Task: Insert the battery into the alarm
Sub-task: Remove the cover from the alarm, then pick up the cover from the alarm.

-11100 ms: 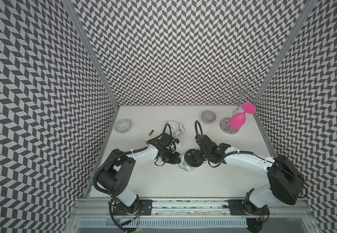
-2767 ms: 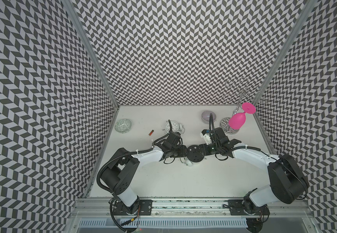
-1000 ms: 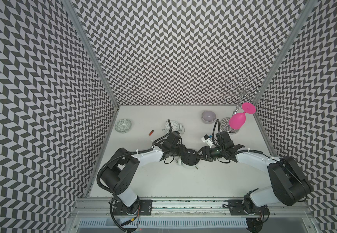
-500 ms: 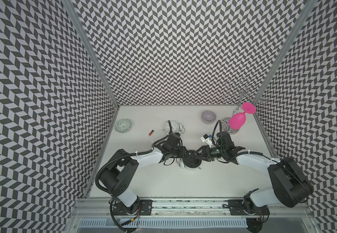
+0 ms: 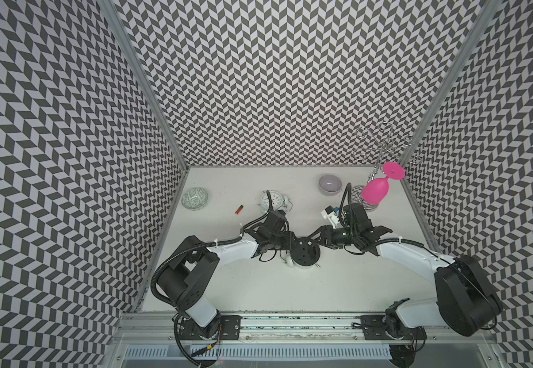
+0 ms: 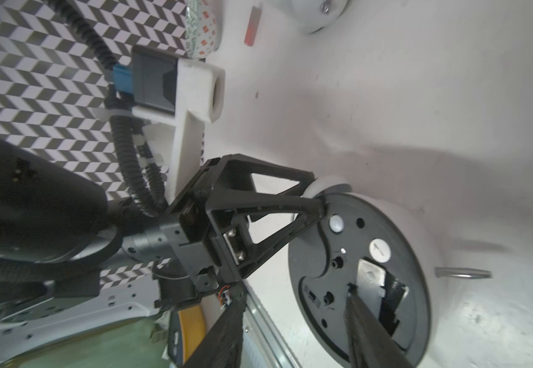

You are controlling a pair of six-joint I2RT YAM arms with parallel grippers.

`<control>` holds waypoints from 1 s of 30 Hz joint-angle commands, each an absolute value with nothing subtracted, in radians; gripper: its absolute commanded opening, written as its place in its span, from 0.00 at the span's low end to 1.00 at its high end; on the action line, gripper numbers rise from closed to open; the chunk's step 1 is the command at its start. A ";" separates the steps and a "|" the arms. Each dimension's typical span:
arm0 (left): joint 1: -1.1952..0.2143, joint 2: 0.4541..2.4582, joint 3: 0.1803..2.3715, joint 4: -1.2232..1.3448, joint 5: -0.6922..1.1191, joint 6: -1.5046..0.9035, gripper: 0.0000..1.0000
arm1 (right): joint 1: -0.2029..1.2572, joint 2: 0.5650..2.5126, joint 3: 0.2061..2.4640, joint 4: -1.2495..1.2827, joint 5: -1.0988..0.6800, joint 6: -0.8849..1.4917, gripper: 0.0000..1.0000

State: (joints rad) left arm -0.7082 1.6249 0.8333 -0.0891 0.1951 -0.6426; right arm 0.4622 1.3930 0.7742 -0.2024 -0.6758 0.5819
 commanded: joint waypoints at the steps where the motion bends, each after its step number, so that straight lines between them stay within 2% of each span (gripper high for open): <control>1: -0.714 1.640 0.801 -0.241 0.196 -0.637 0.53 | 0.519 1.381 0.836 -0.356 -0.419 0.489 0.50; 6: -0.698 1.569 0.797 -0.189 0.230 -0.640 0.71 | 0.638 1.419 0.924 -0.480 -0.168 0.489 0.41; 9: -0.685 1.523 0.805 -0.173 0.228 -0.635 0.78 | 0.701 1.452 0.967 -0.523 -0.082 0.508 0.35; 13: -0.640 1.451 0.755 -0.133 0.232 -0.656 0.85 | 0.781 1.499 1.028 -0.583 0.007 0.548 0.32; 21: -0.560 1.341 0.653 -0.119 0.243 -0.639 0.89 | 0.896 1.596 1.098 -0.671 0.099 0.616 0.30; 30: -0.548 1.320 0.616 -0.111 0.238 -0.629 0.89 | 0.934 1.638 1.133 -0.722 0.158 0.626 0.30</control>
State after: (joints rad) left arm -0.5537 1.3376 0.6281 -0.1314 0.2405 -0.6434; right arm 0.9276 1.6264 1.1019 -0.6964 0.1036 0.6094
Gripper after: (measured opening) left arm 0.894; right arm 0.298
